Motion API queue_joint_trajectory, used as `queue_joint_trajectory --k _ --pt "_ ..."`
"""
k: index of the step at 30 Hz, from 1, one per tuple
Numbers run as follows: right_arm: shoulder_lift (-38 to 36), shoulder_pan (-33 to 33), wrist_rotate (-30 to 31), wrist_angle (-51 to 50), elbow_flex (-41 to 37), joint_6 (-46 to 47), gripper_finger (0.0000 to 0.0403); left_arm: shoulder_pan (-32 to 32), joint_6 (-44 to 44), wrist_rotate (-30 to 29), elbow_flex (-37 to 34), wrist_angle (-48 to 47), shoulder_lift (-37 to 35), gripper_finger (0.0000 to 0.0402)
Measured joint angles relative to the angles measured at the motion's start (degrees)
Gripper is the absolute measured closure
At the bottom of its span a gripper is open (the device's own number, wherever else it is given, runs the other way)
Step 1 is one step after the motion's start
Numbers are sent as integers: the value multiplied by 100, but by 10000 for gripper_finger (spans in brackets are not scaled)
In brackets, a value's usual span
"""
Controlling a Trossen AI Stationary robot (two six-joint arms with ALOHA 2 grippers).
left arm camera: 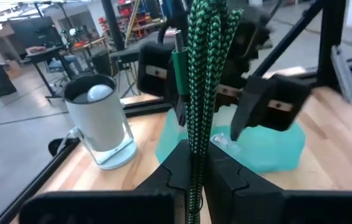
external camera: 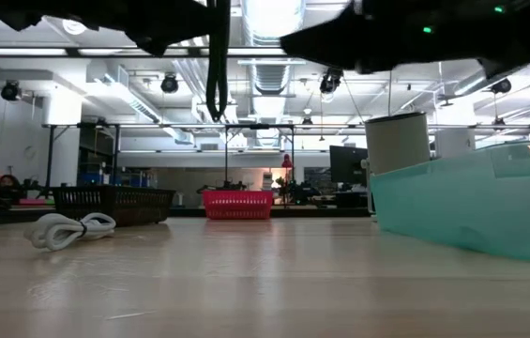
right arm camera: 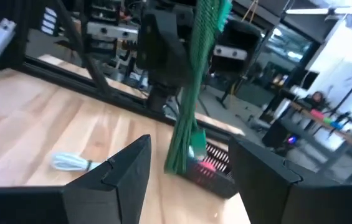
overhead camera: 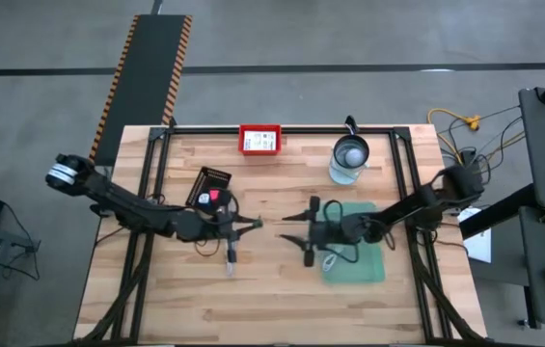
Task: Pick and place items into bin
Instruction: Put the green charger cable into the green bin
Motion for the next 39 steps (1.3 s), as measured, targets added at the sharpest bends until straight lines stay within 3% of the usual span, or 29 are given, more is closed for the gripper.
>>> queue_joint_trajectory --k 9,19,28,39 --pt "585 -349 33 -85 748 26 202 35 408 276 -11 83 51 394" --pt "583 -542 -901 -93 762 457 202 44 905 551 11 514 88 394" --pt "583 -548 -937 -90 857 204 202 123 1168 954 24 890 161 394" --pt "583 -546 -932 -274 909 162 202 264 1206 977 53 1282 477 394"
